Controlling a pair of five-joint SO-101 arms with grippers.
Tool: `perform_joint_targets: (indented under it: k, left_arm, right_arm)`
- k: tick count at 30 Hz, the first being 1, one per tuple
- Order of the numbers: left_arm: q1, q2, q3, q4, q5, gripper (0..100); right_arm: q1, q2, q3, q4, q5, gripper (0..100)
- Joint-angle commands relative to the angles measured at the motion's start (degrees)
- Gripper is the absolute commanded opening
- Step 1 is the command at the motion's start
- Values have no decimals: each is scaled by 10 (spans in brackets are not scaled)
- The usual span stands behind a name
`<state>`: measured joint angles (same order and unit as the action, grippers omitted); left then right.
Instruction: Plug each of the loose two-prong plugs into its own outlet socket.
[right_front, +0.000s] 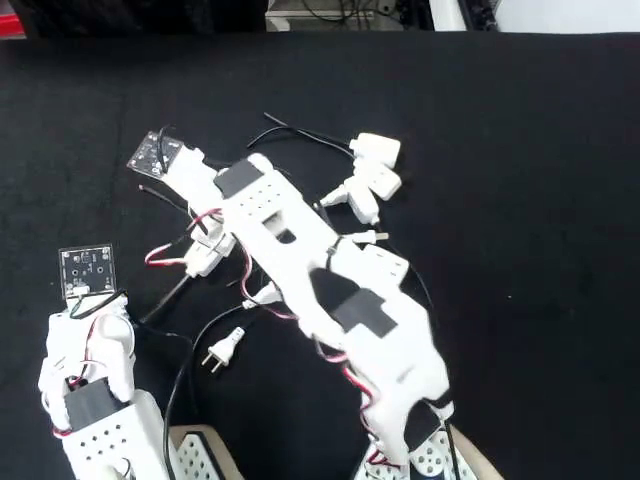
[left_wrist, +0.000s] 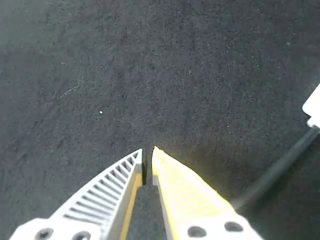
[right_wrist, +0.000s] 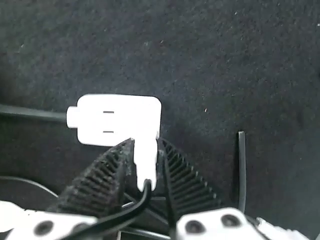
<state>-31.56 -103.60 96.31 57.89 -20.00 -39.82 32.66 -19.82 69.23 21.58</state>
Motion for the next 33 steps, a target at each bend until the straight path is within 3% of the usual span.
perform_joint_targets:
  k: [1, 11, 29, 33]
  left_arm:
    - [12, -5, 11, 4, -5, 51]
    - [12, -5, 11, 4, -5, 51]
    - [12, -5, 11, 4, -5, 51]
    - [11, -5, 11, 2, -5, 51]
  right_arm:
    - [26, 34, -93, 40, 4, 11]
    - [-7, 79, -167, 142, 3, 11]
    - [-32, 144, -177, 141, 4, 15]
    - [-33, 140, -178, 158, 10, 126]
